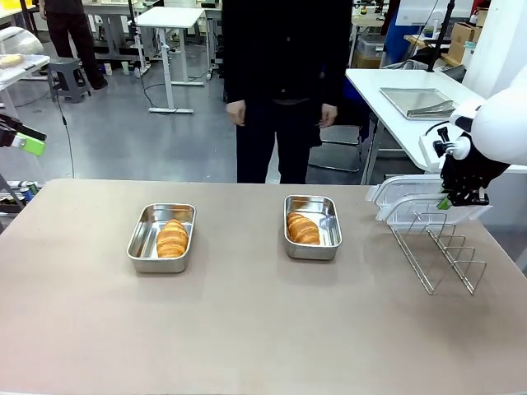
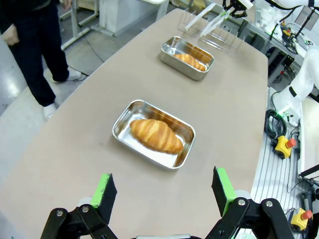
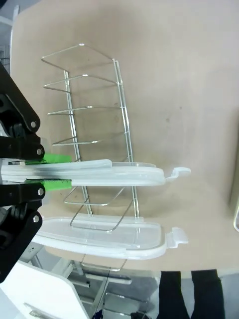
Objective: Place the bread in airtight containers.
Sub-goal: Pick up one Airtight Container lid and hand it to the human.
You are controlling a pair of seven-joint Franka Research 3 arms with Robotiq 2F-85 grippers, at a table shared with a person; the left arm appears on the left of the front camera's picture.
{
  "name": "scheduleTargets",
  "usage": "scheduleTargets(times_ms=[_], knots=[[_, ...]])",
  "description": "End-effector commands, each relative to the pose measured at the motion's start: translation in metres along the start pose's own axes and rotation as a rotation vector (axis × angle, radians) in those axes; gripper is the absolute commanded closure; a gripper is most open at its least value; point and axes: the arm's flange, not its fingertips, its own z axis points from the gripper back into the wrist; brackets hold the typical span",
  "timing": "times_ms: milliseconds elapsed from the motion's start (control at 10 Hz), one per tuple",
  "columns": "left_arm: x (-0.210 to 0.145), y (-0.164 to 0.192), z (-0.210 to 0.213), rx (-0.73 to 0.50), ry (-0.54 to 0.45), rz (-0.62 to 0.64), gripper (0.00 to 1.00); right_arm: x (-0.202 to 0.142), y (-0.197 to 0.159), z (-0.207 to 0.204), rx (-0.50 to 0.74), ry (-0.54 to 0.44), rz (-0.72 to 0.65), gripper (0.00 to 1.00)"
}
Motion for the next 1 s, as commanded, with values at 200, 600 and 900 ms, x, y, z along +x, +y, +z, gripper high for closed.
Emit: scheduleTargets(times_ms=[200, 600, 900], knots=[[0.0, -0.001, 0.001, -0.007, -0.007, -0.016, 0.0, -0.003, -0.002, 0.018, -0.015, -0.063, -0.009, 1.0], [0.0, -0.001, 0.001, -0.007, -0.007, -0.016, 0.0, 0.007, 0.001, 0.117, -0.122, 0.042, -0.083, 1.0], [0.0, -0.001, 0.001, -0.007, -0.007, -0.016, 0.0, 0.028, 0.025, 0.207, -0.293, 0.057, -0.091, 1.0]])
